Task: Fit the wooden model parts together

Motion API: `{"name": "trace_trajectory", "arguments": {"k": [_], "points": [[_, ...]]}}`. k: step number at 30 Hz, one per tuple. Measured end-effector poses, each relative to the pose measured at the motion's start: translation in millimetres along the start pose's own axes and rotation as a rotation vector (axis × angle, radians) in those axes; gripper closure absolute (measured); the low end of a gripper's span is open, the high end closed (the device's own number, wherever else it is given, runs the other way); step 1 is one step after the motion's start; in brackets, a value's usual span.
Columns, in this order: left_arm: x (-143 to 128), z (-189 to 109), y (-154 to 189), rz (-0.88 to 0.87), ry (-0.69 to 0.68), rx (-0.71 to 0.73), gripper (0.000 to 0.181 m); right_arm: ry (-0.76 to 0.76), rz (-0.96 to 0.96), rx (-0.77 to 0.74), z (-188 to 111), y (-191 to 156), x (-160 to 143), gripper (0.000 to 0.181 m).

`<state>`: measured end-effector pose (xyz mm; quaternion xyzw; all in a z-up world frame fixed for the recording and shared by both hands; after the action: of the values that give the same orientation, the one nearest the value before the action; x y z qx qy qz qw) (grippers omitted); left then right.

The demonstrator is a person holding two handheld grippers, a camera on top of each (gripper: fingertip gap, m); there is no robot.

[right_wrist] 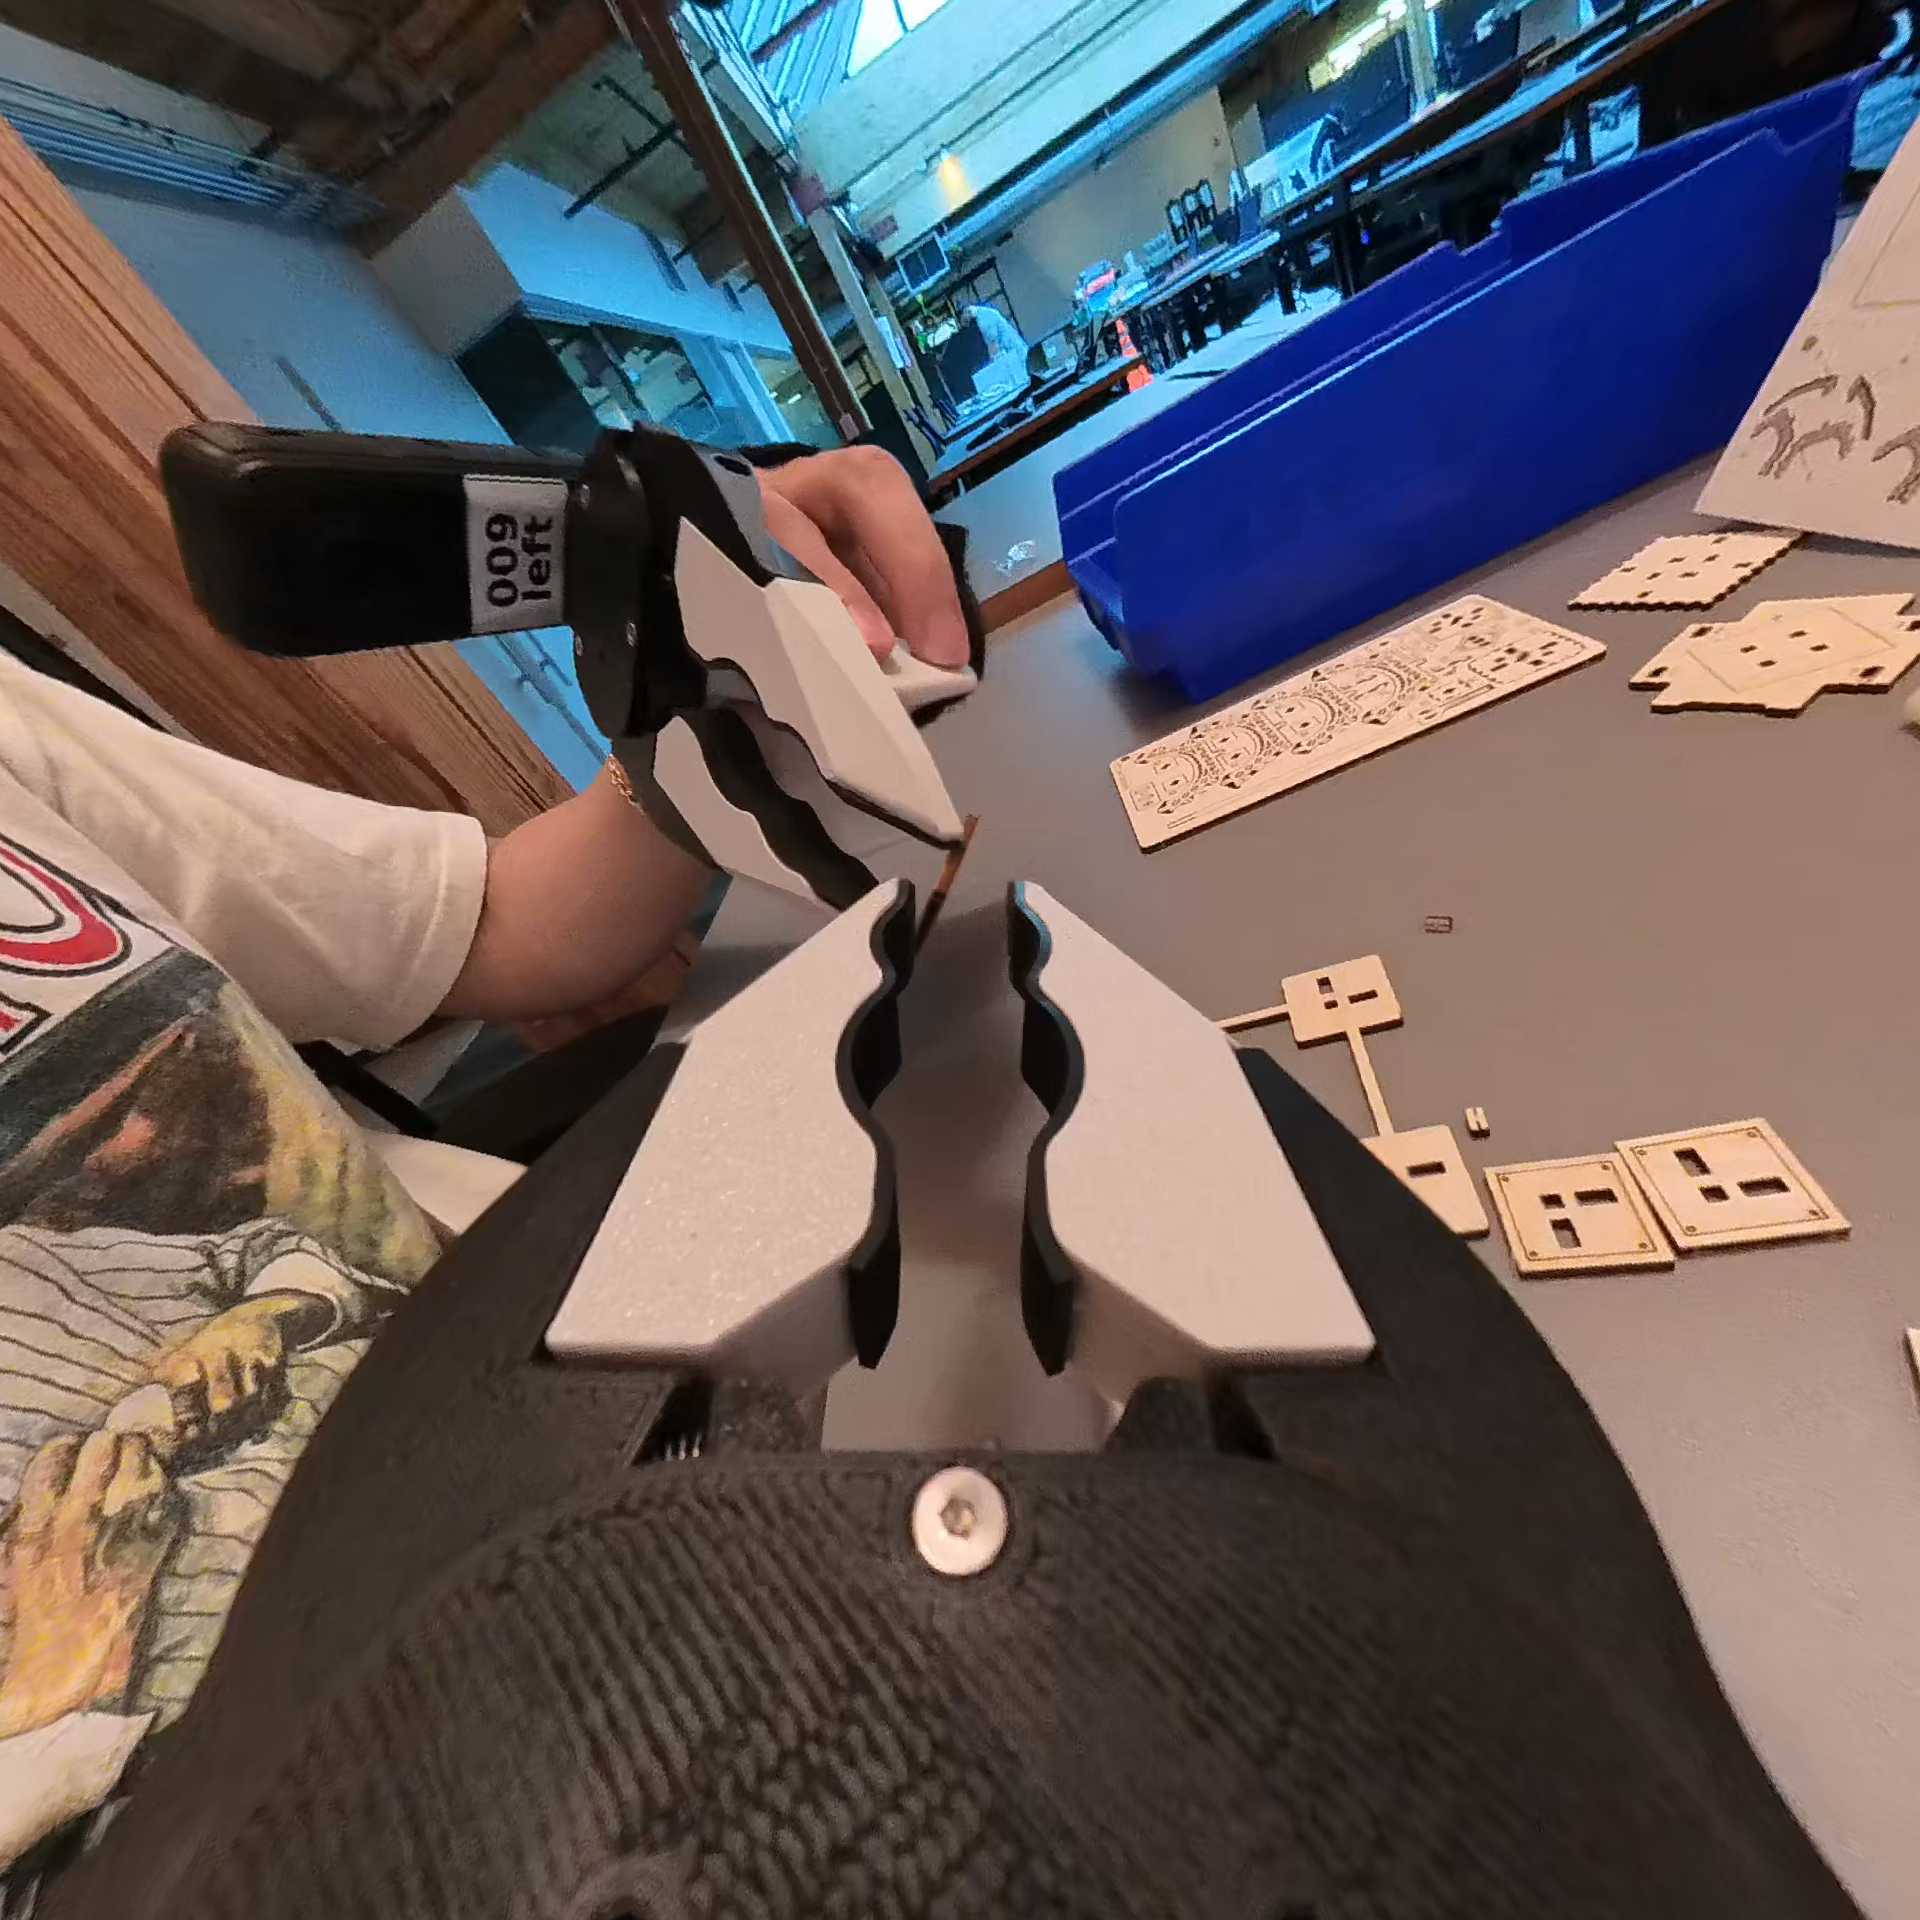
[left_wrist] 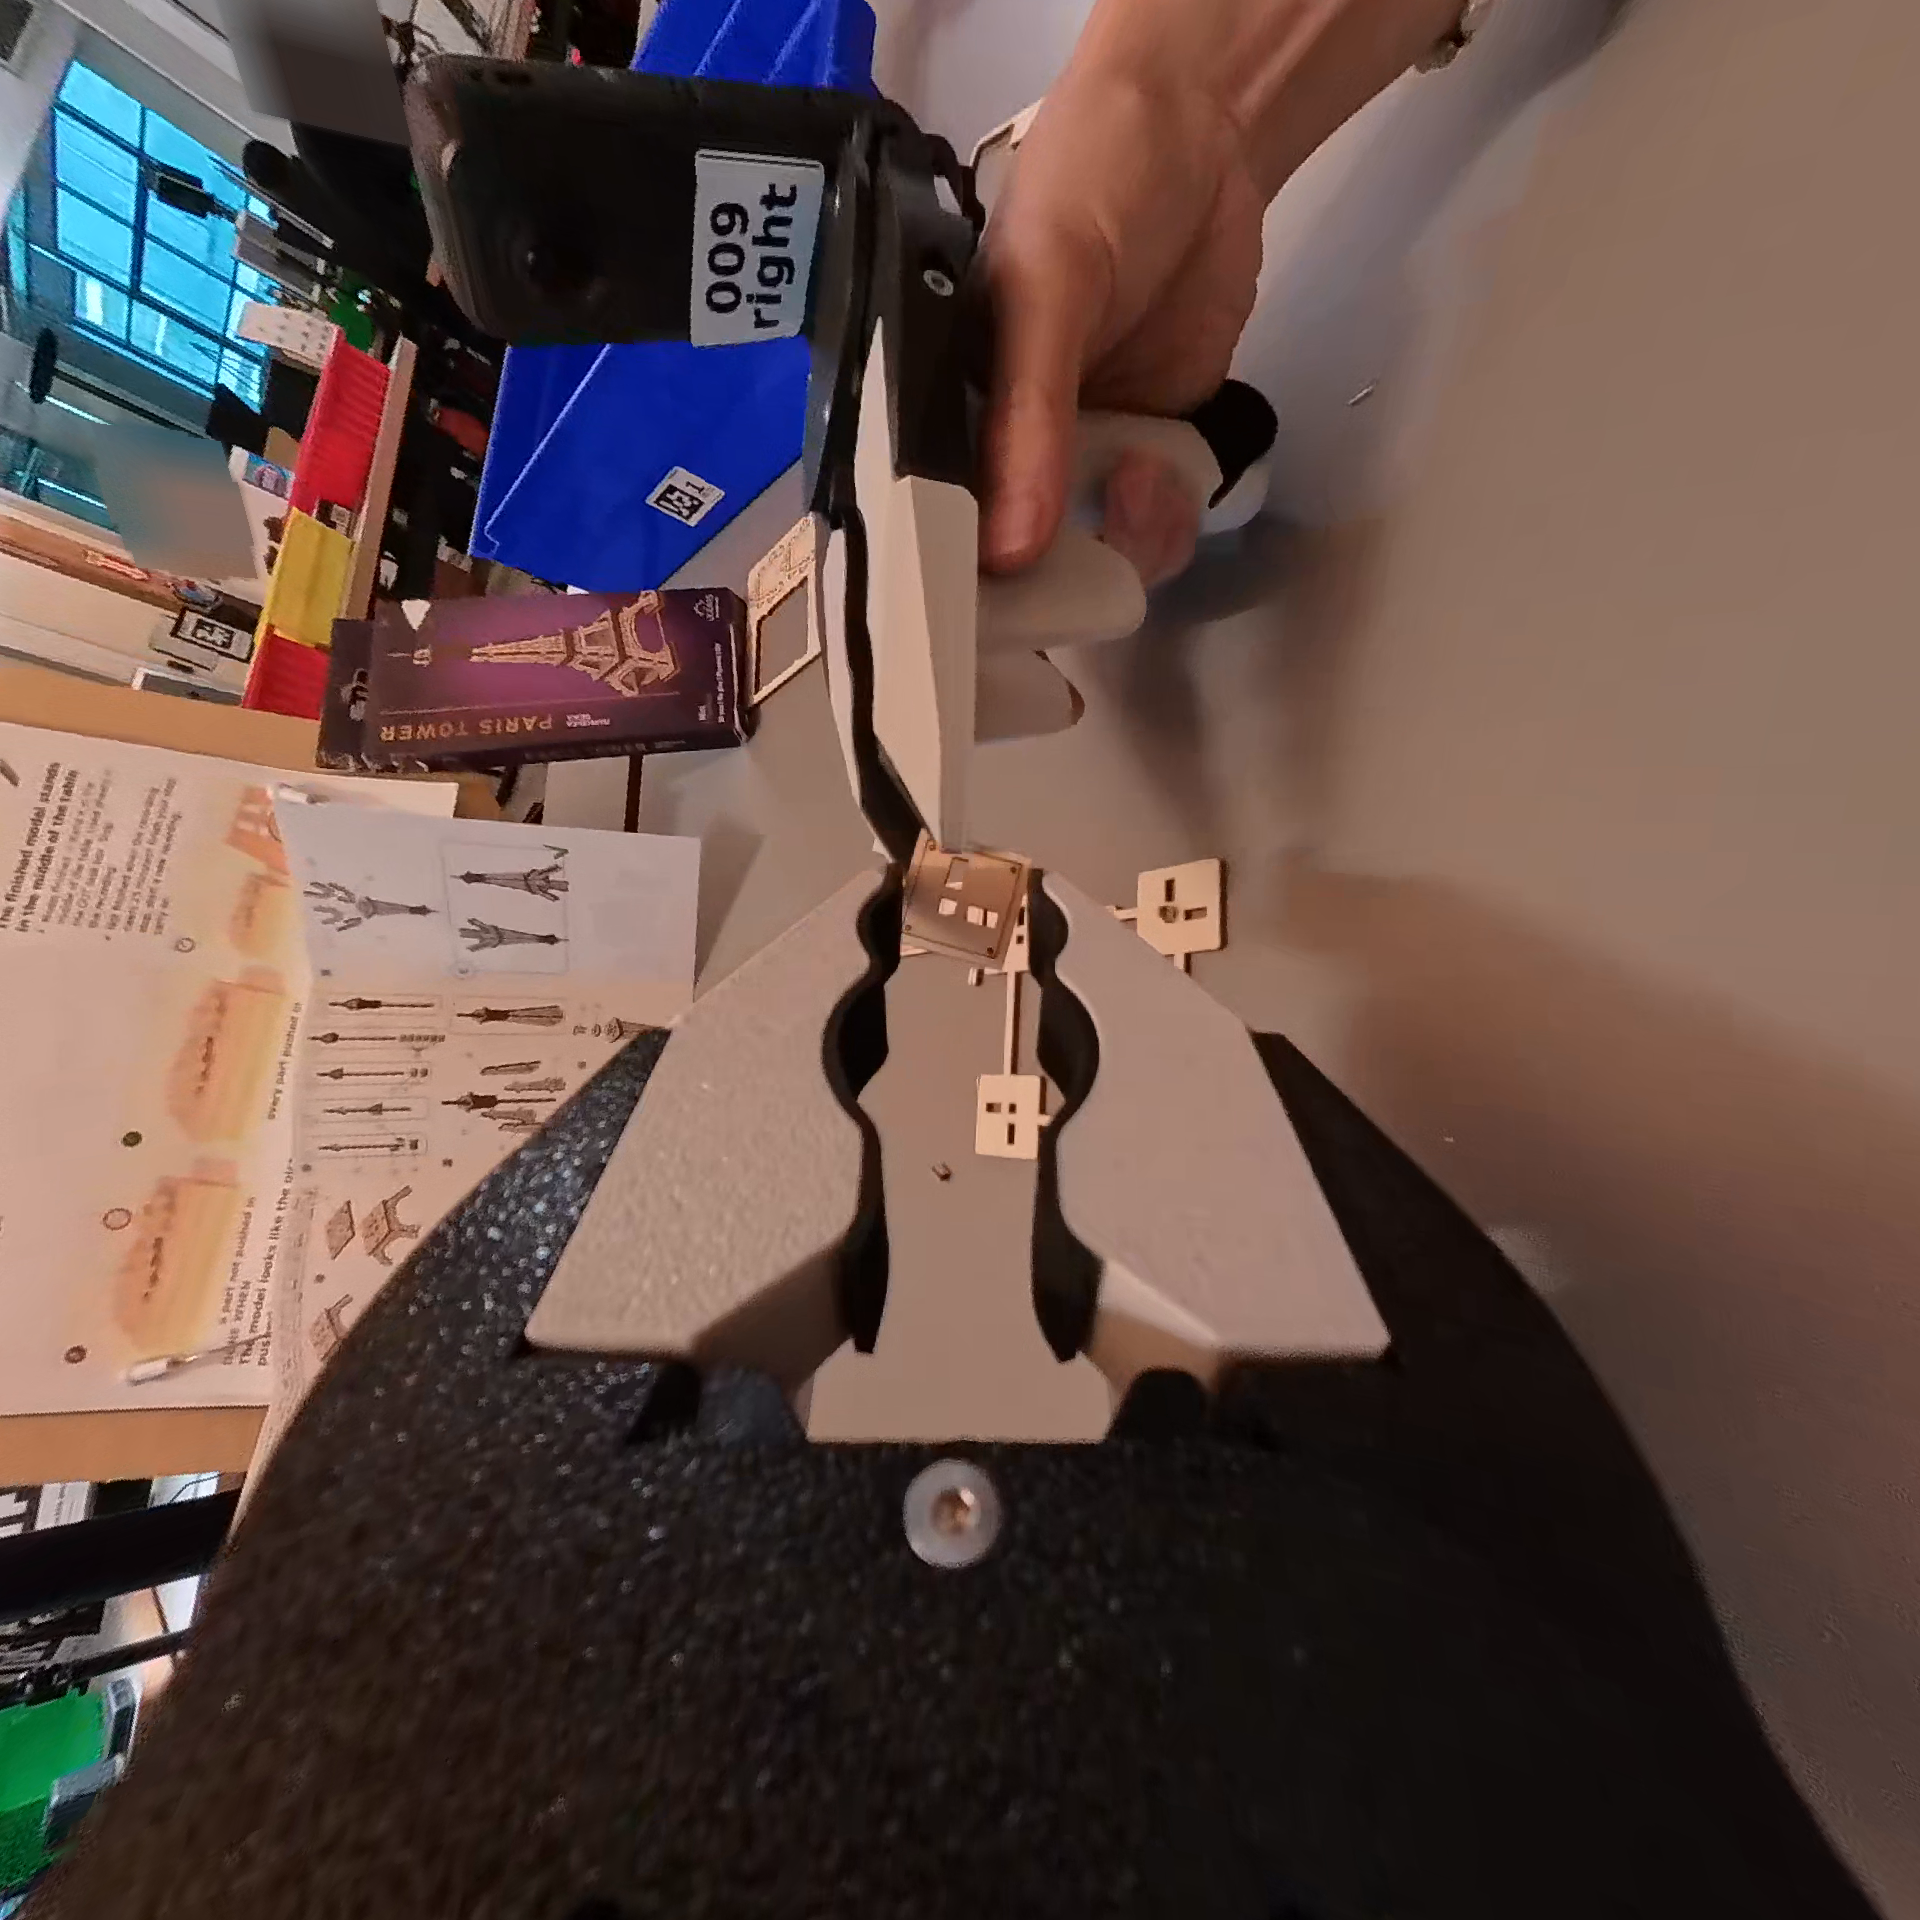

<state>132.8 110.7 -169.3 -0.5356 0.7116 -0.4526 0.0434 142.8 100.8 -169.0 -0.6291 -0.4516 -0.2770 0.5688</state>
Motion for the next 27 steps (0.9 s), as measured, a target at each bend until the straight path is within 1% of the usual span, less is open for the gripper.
{"name": "trace_trajectory", "arguments": {"k": [1, 2, 3, 4, 6, 7, 8, 12, 13, 14, 15, 17, 18, 19, 20, 21, 23, 27], "points": [[1.2, 0.8, 0.2, 0.002, 0.001, 0.001, 0.161, 0.007, -0.009, 0.014, 0.4, -2.8, 0.8, 0.169], [2.2, 1.5, 0.1, 0.007, 0.001, 0.005, 0.161, 0.015, -0.017, 0.026, 0.5, -5.1, 1.5, 0.176], [3.1, 1.9, 0.4, 0.009, 0.001, 0.005, 0.161, 0.014, -0.022, 0.022, 0.7, -4.7, 1.1, 0.178], [3.1, 2.2, -1.2, -0.006, -0.004, 0.013, 0.165, -0.001, -0.033, 0.024, 0.8, -4.6, -1.1, 0.180], [-0.2, 0.7, -14.2, -0.101, -0.010, 0.077, 0.147, -0.017, -0.047, 0.015, 0.1, -3.2, -2.1, 0.180], [-3.4, -1.1, -22.3, -0.191, -0.007, 0.109, 0.144, 0.022, -0.044, 0.000, -2.3, -1.4, 3.1, 0.180], [-6.4, -3.1, -27.7, -0.305, 0.007, 0.116, 0.145, 0.083, -0.030, -0.006, -5.7, -0.2, 10.5, 0.180], [-5.7, -10.0, -30.3, -0.786, 0.167, -0.006, 0.145, 0.335, 0.035, 0.010, -19.8, 0.0, 37.0, 0.180], [-3.1, -12.7, -29.9, -0.867, 0.230, -0.039, 0.150, 0.387, 0.049, 0.016, -23.2, -0.3, 41.8, 0.181], [-0.9, -15.7, -30.3, -0.940, 0.292, -0.068, 0.166, 0.424, 0.054, 0.025, -25.5, -1.5, 45.0, 0.181], [0.2, -18.2, -32.2, -1.013, 0.350, -0.088, 0.170, 0.443, 0.054, 0.034, -26.2, -3.0, 46.5, 0.181], [4.0, -22.1, -34.3, -1.126, 0.461, -0.148, 0.170, 0.453, 0.033, 0.031, -24.3, -6.0, 46.6, 0.181], [3.6, -21.9, -35.1, -1.172, 0.487, -0.170, 0.169, 0.456, 0.015, 0.038, -22.7, -9.5, 46.8, 0.180], [5.4, -23.2, -35.9, -1.196, 0.524, -0.192, 0.163, 0.450, 0.006, 0.036, -20.5, -11.1, 46.4, 0.180], [9.0, -26.3, -37.2, -1.210, 0.572, -0.216, 0.164, 0.442, -0.004, 0.023, -18.2, -11.1, 45.5, 0.180], [9.2, -27.3, -39.5, -1.236, 0.596, -0.221, 0.165, 0.443, -0.020, 0.012, -17.3, -12.1, 45.2, 0.180], [7.7, -25.7, -40.9, -1.252, 0.596, -0.221, 0.177, 0.467, -0.042, 0.035, -18.7, -18.1, 47.9, 0.180], [11.0, -27.6, -41.1, -1.253, 0.639, -0.255, 0.180, 0.445, -0.070, 0.020, -15.0, -19.8, 46.3, 0.180]]}}
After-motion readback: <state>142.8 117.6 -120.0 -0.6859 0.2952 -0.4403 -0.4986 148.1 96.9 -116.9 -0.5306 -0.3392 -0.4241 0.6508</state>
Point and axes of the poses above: each gripper's, where its closed fingertips meet, z out along the fingers, x out of its top, y = z × x across the jaws, the point moved 1 cm from there along -z, back along the fingers, and after that the axes turned 12 degrees about -y, right-handed, at the moved point
